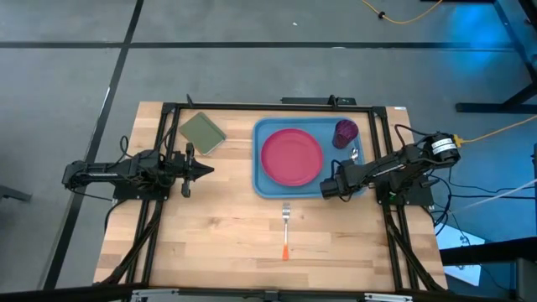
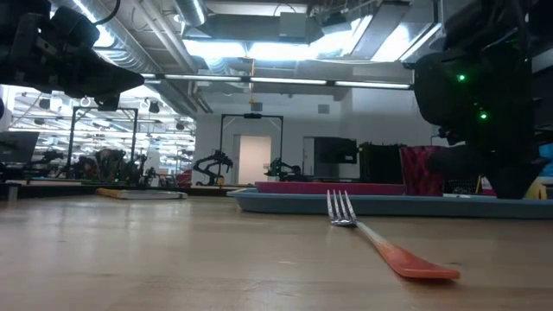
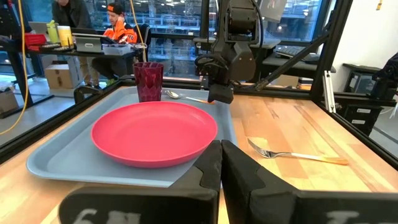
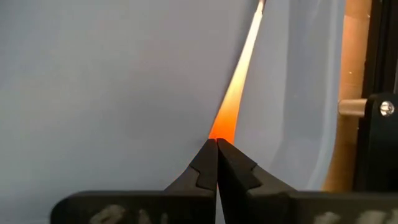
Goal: Pick and place plate/cup/fork/spoon on tray
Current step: Put the orange spoon to the left of the blue tray
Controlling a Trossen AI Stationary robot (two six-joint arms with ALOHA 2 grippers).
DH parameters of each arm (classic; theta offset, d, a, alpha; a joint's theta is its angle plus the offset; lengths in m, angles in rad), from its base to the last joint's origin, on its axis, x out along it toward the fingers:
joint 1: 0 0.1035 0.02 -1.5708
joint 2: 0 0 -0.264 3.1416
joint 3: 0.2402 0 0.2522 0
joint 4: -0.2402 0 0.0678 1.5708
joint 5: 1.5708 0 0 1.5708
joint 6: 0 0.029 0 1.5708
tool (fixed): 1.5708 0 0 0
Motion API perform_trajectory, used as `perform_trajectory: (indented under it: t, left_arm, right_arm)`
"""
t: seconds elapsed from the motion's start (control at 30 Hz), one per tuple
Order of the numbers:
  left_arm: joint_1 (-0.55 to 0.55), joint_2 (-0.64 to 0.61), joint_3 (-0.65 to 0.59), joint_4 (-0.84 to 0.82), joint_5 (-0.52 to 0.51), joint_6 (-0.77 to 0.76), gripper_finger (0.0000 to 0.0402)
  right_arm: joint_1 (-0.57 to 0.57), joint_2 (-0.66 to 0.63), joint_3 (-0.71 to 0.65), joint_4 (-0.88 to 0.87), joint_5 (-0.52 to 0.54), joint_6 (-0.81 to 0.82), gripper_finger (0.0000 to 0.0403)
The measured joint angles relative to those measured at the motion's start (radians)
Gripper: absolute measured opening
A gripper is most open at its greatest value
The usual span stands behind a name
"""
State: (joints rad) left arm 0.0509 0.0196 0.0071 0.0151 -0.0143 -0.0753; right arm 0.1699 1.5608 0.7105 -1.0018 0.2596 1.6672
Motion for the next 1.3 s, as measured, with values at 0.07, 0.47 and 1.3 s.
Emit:
perform_trajectory:
  t: [0.07,0.47,1.3]
  left_arm:
    - [0.000,0.000,0.000,0.000,0.000,0.000,0.0000]
    - [0.000,0.000,0.000,0.000,0.000,0.000,0.0000]
    - [0.000,0.000,0.000,0.000,0.000,0.000,0.0000]
  right_arm:
    - [0.000,0.000,0.000,-0.003,-0.005,0.001,0.0004]
    - [0.000,0.000,0.000,-0.018,-0.035,0.007,0.0004]
    - [0.013,0.000,0.000,-0.002,0.008,0.029,0.0004]
